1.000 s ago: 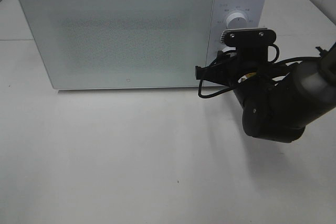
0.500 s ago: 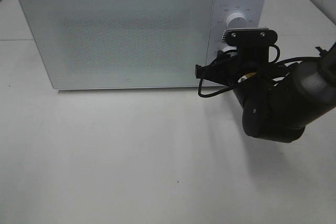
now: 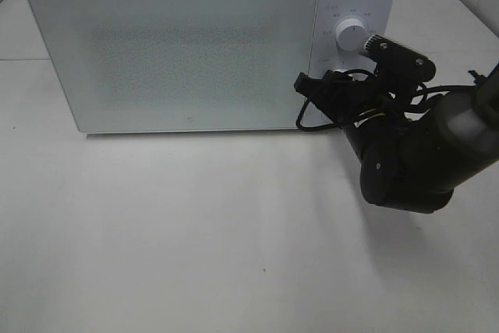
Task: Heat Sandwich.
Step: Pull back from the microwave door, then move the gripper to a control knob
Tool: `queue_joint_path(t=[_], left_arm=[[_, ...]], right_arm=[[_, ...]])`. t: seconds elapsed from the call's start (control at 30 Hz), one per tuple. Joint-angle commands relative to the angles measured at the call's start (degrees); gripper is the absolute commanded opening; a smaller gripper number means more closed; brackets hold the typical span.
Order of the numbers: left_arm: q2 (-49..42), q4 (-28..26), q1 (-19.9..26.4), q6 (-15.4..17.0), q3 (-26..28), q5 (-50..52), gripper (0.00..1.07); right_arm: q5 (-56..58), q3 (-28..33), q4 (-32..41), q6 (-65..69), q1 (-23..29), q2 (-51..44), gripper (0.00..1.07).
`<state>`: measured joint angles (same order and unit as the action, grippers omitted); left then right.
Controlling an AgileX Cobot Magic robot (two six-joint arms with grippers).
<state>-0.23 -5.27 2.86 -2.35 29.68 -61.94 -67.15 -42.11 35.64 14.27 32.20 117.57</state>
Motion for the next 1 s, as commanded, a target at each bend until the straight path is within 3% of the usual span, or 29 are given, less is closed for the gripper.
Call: queue_joint_path(t=[0.03, 0.7, 1.0], left_arm=[[-0.97, 0.11, 0.11, 0.34, -0.11, 0.57, 0.98], [-0.97, 0.11, 0.11, 0.34, -0.11, 0.57, 0.98], [-0.97, 0.11, 0.11, 0.34, -0.11, 0.57, 0.98]], right_arm=[[-0.86, -0.69, -0.57, 8.19, -0.17, -0.23, 0.14], [-4.13, -0.69, -0.92, 63.20, -0.17, -0.23, 0.14], [-7.28, -0.69, -0.80, 72.36, -0.23, -0.23, 0.15]])
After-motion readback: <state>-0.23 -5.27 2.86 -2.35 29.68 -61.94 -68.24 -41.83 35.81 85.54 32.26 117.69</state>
